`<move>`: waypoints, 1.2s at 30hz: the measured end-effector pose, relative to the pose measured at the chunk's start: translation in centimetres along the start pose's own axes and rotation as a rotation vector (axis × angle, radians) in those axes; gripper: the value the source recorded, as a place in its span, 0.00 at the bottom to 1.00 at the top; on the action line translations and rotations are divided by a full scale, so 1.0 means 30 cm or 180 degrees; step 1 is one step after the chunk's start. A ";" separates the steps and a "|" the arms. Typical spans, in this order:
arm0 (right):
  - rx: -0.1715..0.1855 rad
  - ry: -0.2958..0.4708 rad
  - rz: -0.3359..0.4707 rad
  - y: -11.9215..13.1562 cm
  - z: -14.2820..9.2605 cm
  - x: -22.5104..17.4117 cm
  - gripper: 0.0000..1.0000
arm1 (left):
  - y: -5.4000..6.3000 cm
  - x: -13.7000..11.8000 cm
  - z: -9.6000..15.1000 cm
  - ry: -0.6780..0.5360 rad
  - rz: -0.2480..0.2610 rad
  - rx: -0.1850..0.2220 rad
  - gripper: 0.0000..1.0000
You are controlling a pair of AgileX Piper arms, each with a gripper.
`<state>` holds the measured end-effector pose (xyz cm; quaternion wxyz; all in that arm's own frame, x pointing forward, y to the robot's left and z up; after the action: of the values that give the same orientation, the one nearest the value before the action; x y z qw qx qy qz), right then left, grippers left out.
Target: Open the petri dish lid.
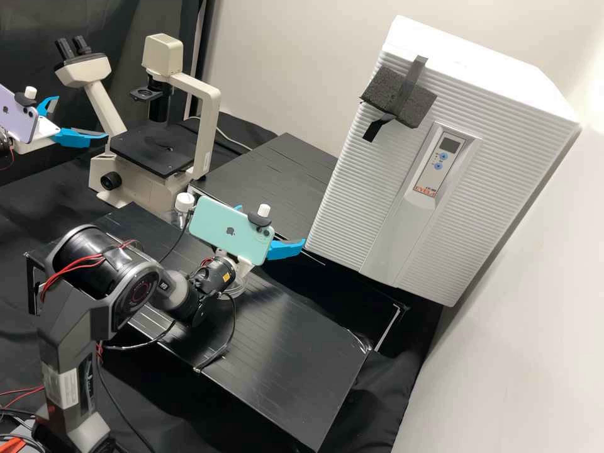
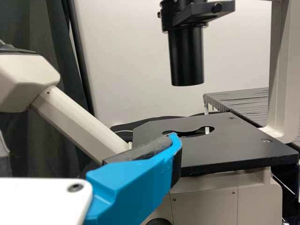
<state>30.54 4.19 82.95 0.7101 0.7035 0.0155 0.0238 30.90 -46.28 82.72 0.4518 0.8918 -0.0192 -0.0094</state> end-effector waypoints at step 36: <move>0.0004 0.0325 0.0009 -0.061 0.012 -0.433 1.00 | 0.000 0.000 0.000 0.0000 0.0000 0.0000 1.00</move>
<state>17.63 3.09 80.99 0.7079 0.7019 0.0508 0.0606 30.90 -46.28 82.72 0.4518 0.8918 -0.0192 -0.0094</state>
